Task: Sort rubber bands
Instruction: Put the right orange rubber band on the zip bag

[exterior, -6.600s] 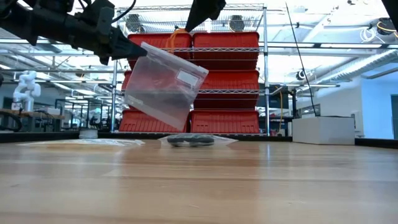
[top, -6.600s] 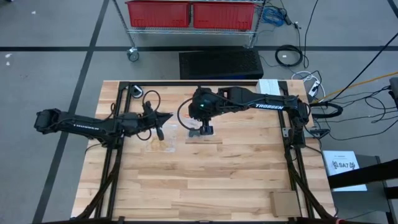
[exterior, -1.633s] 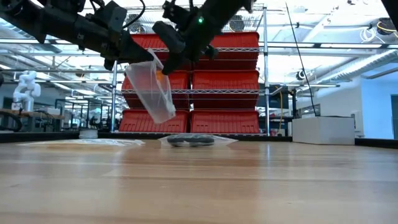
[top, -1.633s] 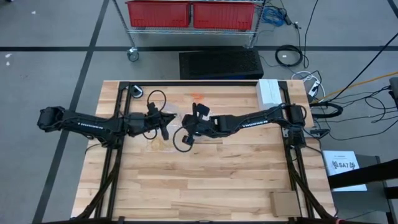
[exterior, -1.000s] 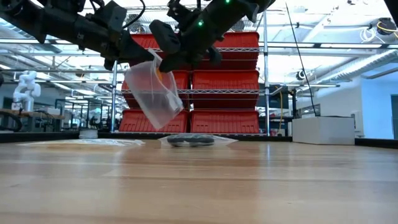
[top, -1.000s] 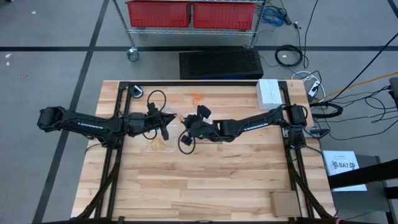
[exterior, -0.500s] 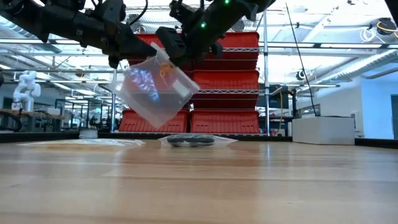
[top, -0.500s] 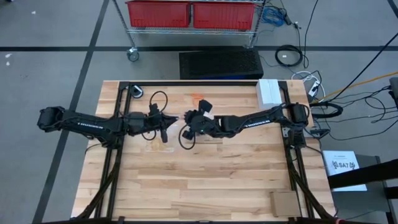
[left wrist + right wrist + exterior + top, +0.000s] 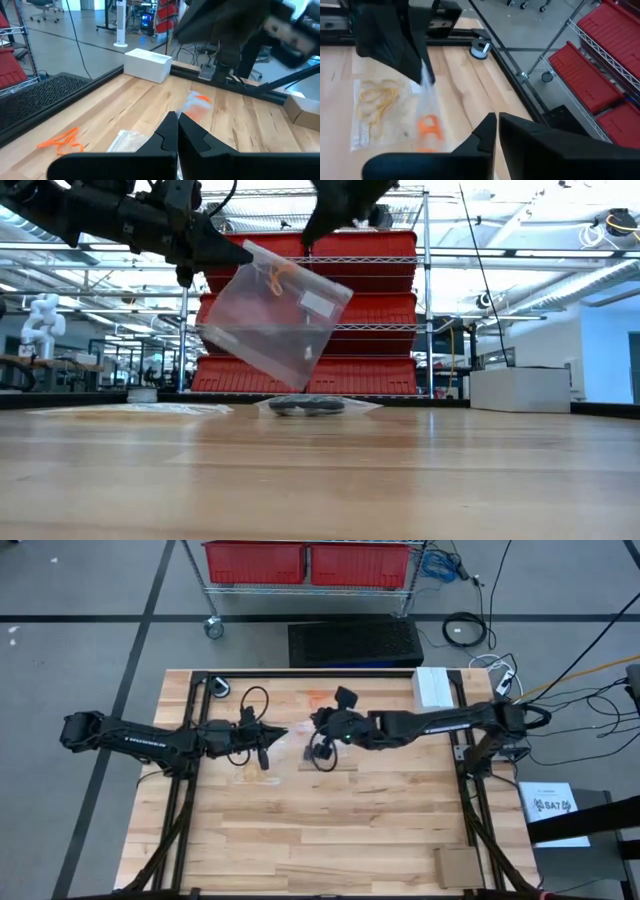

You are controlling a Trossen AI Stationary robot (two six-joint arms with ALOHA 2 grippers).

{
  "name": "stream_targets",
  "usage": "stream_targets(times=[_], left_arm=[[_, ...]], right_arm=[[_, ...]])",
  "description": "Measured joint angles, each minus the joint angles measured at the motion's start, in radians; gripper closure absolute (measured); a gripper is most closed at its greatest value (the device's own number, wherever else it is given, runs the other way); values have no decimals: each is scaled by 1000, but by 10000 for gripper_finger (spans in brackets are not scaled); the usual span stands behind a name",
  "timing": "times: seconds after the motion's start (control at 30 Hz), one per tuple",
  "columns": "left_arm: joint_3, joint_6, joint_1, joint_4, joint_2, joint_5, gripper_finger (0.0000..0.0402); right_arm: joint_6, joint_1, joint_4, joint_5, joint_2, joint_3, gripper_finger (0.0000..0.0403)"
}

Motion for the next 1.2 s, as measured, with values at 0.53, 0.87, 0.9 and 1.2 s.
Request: stream_targets(times=[0.53, 0.87, 0.9, 1.2], left_arm=[[0, 56, 2, 0, 0, -4, 402], [0, 64, 2, 3, 0, -3, 402], [0, 63, 2, 2, 0, -2, 402], [0, 53, 2, 4, 0, -3, 402]], right_arm=[[79, -5, 275, -186, -307, -567, 402], [218, 22, 945, -264, -239, -892, 342], [210, 28, 956, -264, -222, -884, 324], [103, 43, 966, -193, -73, -783, 212]])
